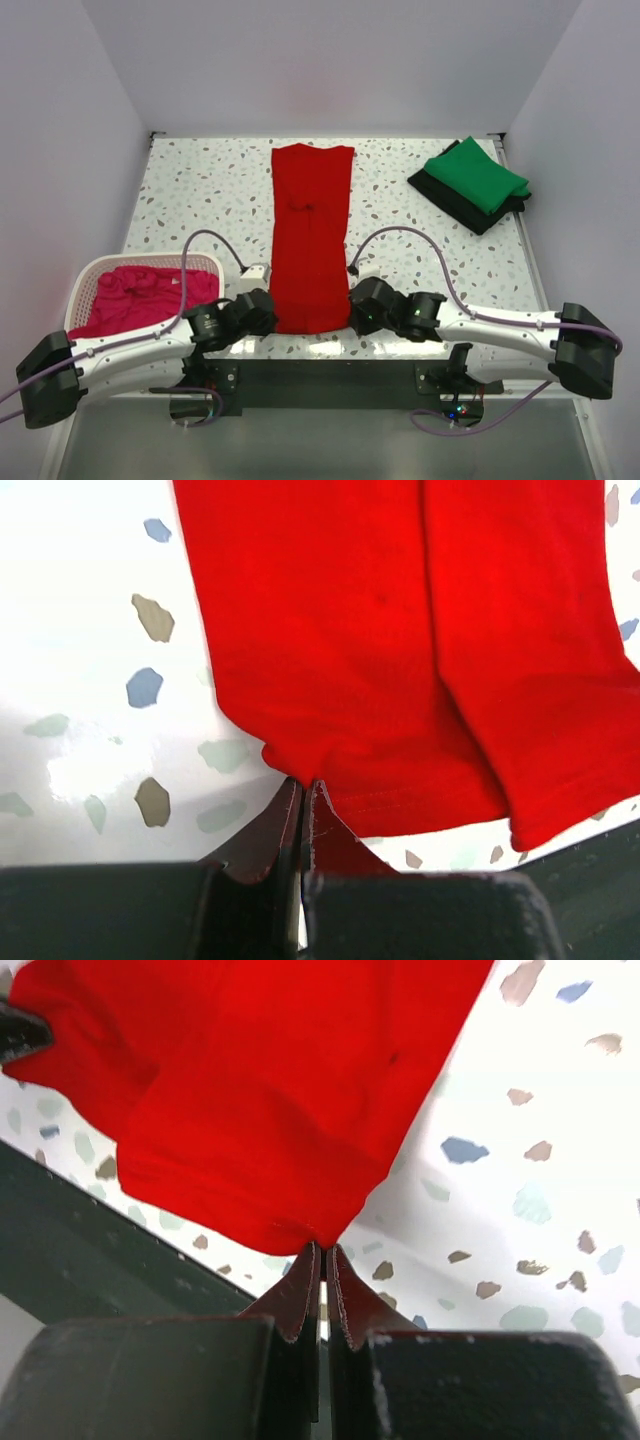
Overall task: Fold and stack the t-shirts
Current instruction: Fold the tshirt
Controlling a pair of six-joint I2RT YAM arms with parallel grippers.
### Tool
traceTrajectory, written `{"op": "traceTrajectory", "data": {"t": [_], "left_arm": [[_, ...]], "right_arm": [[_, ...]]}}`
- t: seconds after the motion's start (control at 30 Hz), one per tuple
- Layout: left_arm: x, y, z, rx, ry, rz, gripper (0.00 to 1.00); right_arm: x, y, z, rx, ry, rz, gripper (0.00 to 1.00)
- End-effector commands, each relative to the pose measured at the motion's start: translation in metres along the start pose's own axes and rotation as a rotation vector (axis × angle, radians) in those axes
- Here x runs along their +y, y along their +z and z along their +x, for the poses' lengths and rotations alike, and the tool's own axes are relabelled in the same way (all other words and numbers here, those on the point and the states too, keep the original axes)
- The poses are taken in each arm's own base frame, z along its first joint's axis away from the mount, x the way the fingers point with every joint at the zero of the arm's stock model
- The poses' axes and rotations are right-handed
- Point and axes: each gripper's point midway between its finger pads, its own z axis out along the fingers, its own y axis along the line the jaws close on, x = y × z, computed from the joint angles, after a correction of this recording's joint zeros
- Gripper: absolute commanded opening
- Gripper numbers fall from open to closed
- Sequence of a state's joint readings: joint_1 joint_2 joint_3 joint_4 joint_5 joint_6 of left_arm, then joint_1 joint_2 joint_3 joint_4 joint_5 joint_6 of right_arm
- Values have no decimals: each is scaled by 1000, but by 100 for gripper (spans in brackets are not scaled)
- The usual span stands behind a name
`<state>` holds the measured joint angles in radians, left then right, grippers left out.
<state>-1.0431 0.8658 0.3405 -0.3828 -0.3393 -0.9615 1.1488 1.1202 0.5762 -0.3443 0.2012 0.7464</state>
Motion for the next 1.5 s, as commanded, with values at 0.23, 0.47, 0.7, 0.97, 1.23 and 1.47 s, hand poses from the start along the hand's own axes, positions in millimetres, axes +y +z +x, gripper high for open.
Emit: {"op": "traceTrajectory", "data": {"t": [0.23,0.47,0.7,0.97,1.23,1.47], "left_arm": [[-28,5,-74,-246,72,-14,0],[-36,21,-108,-271,138,10,0],[-31,39,-168,-354,138,8,0],[-29,72,-226,-387,128,53,0],[-29,101,-269,-420,92,77,0],[-10,113,-295,-440,41,52,0]], "right_arm": [[2,5,-73,-160,-27,70,0],[-6,20,-107,-185,-28,97,0],[-28,20,-158,-255,11,154,0],[-49,29,-212,-303,32,212,0],[-66,69,-238,-260,44,236,0],[-87,89,-256,-246,65,279,0]]}}
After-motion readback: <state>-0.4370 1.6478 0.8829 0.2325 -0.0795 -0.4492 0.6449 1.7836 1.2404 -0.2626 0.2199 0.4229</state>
